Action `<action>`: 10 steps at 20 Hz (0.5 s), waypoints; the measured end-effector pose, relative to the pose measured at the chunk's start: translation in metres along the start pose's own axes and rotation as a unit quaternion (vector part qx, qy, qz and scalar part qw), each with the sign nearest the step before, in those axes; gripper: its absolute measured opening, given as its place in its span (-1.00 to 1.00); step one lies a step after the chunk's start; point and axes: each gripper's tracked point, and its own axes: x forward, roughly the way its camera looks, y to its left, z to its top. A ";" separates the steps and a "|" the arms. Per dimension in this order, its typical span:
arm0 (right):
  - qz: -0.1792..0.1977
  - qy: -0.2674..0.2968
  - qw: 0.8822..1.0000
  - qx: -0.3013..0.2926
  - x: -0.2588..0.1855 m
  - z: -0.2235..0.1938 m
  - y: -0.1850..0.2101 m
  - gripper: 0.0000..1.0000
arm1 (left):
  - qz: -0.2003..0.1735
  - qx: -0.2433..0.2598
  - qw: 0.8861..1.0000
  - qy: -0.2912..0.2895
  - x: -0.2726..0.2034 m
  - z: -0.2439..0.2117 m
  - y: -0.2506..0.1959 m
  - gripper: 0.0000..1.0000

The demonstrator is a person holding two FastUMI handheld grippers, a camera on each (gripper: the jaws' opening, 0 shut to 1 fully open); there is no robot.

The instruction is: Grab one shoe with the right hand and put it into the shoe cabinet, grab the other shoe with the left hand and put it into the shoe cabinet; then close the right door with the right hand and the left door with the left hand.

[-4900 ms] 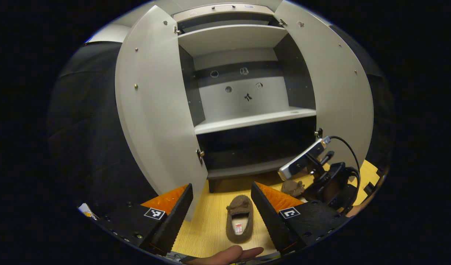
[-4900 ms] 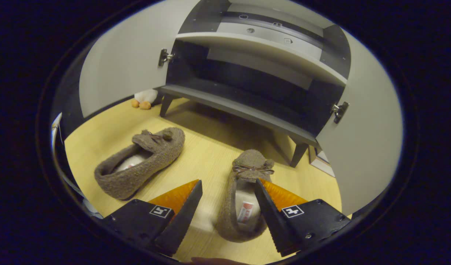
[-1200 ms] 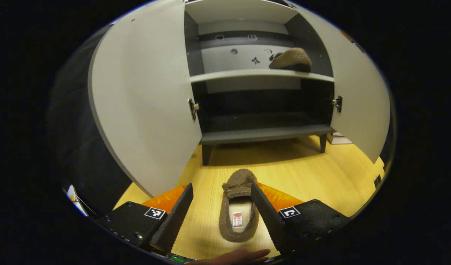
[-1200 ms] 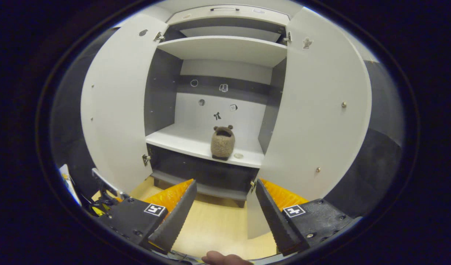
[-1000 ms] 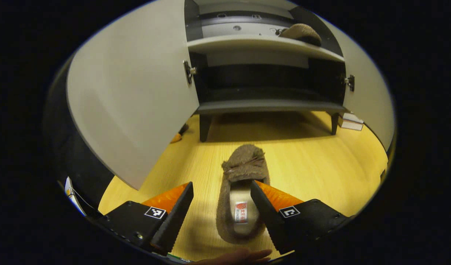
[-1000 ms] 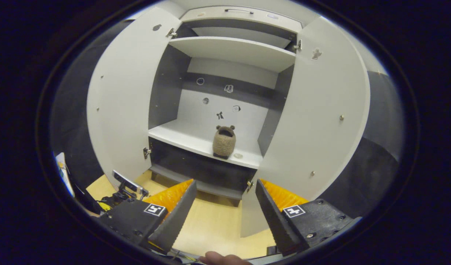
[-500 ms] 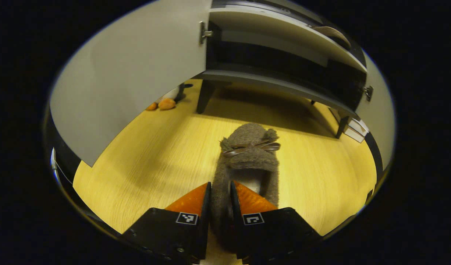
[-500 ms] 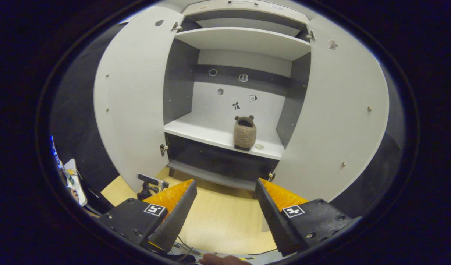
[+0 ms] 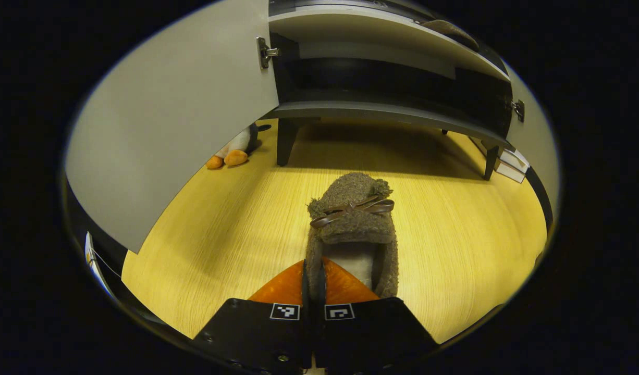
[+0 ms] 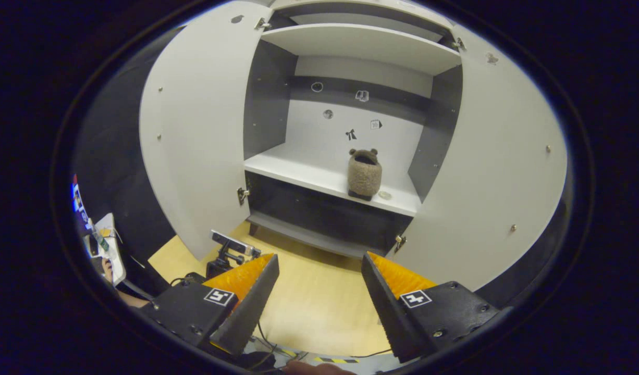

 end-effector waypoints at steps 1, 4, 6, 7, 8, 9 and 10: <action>0.001 0.001 1.000 -0.001 0.000 -0.001 0.000 1.00 | 0.003 -0.008 1.000 -0.005 -0.005 0.005 0.001 -0.94; 0.016 0.001 1.000 0.019 0.002 -0.003 0.004 1.00 | 0.006 0.011 1.000 -0.029 -0.025 0.031 -0.003 -0.94; 0.021 -0.002 0.999 0.028 0.003 -0.003 0.005 1.00 | 0.004 0.019 0.999 -0.051 -0.050 0.050 -0.008 -0.94; 0.023 -0.006 0.999 0.032 0.002 -0.003 0.004 1.00 | 0.001 0.022 0.998 -0.059 -0.057 0.061 -0.009 -0.94; 0.024 -0.009 0.999 0.036 0.002 -0.003 0.003 1.00 | -0.001 0.024 0.998 -0.066 -0.068 0.072 -0.009 -0.94; 0.026 -0.013 0.999 0.042 0.002 -0.003 0.002 1.00 | -0.001 0.031 0.997 -0.076 -0.080 0.087 -0.009 -0.94; 0.029 -0.017 0.998 0.046 0.002 -0.002 0.000 1.00 | 0.005 0.039 0.996 -0.086 -0.092 0.104 -0.007 -0.94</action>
